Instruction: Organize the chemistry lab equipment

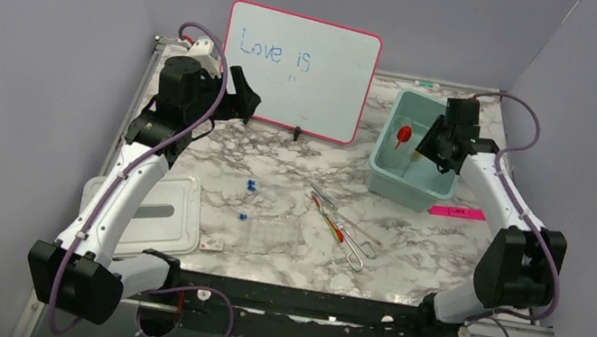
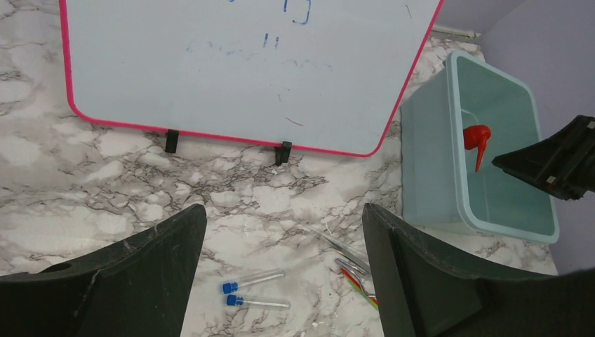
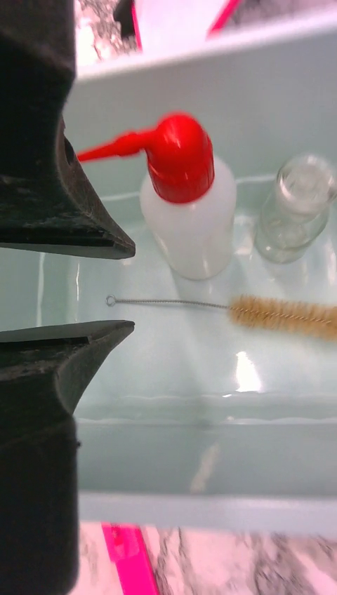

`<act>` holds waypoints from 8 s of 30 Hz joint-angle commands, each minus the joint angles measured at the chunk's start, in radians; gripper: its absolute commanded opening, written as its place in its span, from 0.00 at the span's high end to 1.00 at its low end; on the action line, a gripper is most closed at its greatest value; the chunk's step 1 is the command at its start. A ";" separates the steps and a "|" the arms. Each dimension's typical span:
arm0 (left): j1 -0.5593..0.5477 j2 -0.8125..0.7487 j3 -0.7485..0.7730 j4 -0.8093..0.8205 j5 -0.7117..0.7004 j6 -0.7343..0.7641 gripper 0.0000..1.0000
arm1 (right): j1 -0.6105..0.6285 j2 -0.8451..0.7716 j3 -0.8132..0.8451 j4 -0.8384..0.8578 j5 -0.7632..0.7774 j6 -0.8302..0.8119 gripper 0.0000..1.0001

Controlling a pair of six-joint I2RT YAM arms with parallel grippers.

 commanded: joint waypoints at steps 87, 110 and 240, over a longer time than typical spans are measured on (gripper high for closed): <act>0.003 -0.074 -0.222 -0.022 -0.140 -0.265 0.22 | 0.712 0.168 -0.163 -0.021 -0.062 -0.320 0.74; 0.004 -0.076 -0.203 -0.021 -0.160 -0.242 0.22 | 0.667 -0.193 0.128 -0.139 0.050 -0.231 0.80; -0.003 -0.042 -0.232 0.067 0.056 -0.229 0.26 | 0.787 0.151 -0.169 -0.034 -0.023 -0.188 0.54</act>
